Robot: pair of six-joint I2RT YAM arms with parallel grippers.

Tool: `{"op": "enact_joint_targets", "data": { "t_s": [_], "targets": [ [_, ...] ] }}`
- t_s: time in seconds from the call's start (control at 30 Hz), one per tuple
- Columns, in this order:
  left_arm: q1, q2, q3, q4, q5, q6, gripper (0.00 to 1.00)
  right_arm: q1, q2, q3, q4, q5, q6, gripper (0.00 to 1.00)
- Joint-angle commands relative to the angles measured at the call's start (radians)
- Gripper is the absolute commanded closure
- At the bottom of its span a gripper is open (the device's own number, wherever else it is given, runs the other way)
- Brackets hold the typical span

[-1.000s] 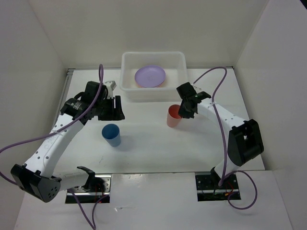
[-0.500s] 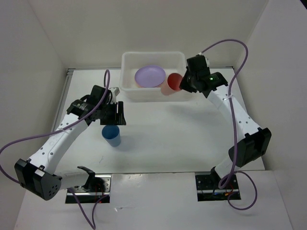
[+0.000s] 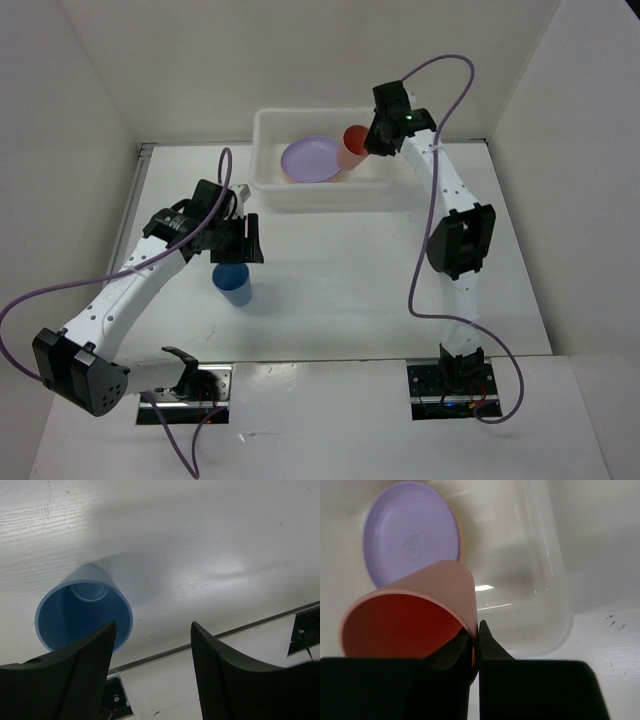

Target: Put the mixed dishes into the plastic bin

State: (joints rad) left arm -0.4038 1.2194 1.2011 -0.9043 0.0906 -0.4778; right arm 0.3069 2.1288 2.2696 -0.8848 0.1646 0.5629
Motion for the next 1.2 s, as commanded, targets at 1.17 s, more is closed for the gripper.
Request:
{"op": "enact_joint_targets", "data": {
  "t_s": [1.17],
  "targets": [
    [-0.013, 0.031, -0.06, 0.018, -0.043, -0.012, 0.31, 0.028, 0.447, 0.573, -0.421, 0.136, -0.084, 0.79]
  ]
}}
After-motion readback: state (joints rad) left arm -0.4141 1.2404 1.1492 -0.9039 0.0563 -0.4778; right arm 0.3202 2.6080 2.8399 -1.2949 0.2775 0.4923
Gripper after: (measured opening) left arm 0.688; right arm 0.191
